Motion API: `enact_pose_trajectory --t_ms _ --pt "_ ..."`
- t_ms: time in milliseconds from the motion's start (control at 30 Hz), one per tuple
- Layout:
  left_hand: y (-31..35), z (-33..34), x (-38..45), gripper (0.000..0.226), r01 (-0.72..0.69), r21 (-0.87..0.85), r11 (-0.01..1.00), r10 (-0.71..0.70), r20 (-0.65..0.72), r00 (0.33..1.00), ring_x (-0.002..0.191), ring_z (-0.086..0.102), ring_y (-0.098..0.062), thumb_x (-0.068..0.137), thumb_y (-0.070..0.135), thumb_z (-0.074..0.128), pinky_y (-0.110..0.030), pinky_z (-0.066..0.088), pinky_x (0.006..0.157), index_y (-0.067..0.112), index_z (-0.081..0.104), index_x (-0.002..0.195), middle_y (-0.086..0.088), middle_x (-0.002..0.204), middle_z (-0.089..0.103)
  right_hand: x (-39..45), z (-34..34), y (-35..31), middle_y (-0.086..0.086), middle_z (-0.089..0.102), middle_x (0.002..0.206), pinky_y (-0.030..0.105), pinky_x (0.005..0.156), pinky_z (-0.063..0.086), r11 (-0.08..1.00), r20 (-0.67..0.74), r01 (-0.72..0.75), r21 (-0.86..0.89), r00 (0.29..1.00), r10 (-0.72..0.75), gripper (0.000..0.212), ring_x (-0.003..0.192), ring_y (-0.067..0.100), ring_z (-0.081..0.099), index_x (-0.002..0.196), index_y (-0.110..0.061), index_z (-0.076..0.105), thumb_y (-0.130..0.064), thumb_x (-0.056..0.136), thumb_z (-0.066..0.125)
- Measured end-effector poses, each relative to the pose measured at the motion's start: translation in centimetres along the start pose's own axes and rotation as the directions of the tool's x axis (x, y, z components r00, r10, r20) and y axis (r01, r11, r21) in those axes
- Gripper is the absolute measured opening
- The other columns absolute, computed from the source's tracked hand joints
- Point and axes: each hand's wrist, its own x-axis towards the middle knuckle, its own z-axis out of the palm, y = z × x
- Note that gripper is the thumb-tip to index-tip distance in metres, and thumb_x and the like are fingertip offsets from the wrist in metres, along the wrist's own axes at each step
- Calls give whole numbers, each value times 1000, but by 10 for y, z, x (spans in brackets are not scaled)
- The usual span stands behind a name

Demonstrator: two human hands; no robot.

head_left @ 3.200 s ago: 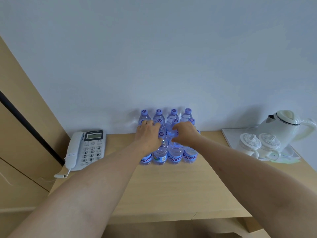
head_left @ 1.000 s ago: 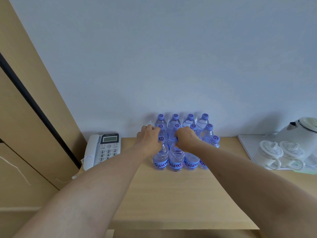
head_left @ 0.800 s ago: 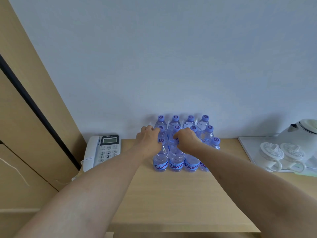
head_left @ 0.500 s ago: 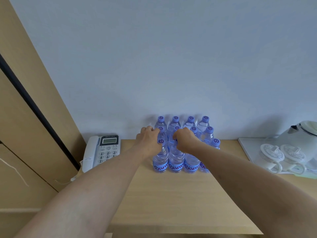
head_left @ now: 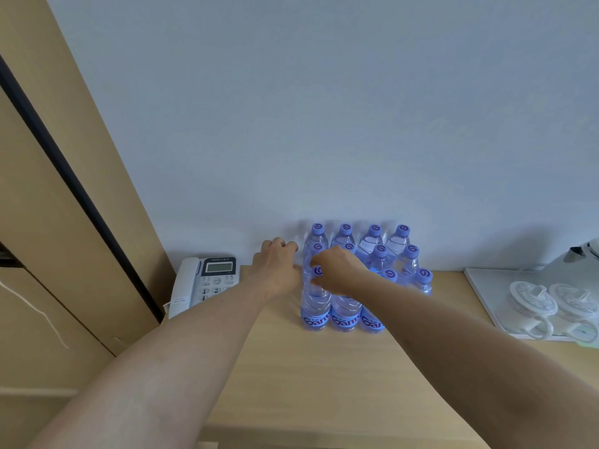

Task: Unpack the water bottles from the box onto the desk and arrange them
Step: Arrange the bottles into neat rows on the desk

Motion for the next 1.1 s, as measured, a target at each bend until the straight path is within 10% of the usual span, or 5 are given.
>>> enact_pose_trajectory --t_ms 400,633,833,1100 --pt "-11 -1 1 40 -21 -9 1000 21 5 1000 124 38 -29 93 28 53 -40 42 93 17 49 132 -9 132 46 9 0 -4 0 48 70 27 46 35 997 -22 -80 -11 997 80 34 70 25 58 67 -16 52 -36 80 76" --pt "-24 -5 5 43 -56 -1 998 56 5 998 125 38 -29 92 30 54 -41 42 94 18 48 133 -9 132 46 12 -11 -7 5 68 99 37 80 55 980 -49 -170 107 983 176 39 95 24 63 101 -15 72 -49 81 68" --pt "-34 -6 15 43 -84 6 996 83 17 996 123 38 -29 93 30 52 -41 42 93 18 47 133 -9 131 46 25 -14 -8 7 68 103 32 73 50 950 -99 -279 138 951 294 32 93 25 64 107 -15 70 -40 87 65" --pt "-45 -6 44 45 20 -78 997 -19 11 1000 124 37 -28 94 32 52 -40 41 95 18 46 135 -10 133 44 65 -14 0 2 49 77 28 56 39 971 40 -240 11 970 240 34 67 21 52 65 -15 43 -31 90 61"
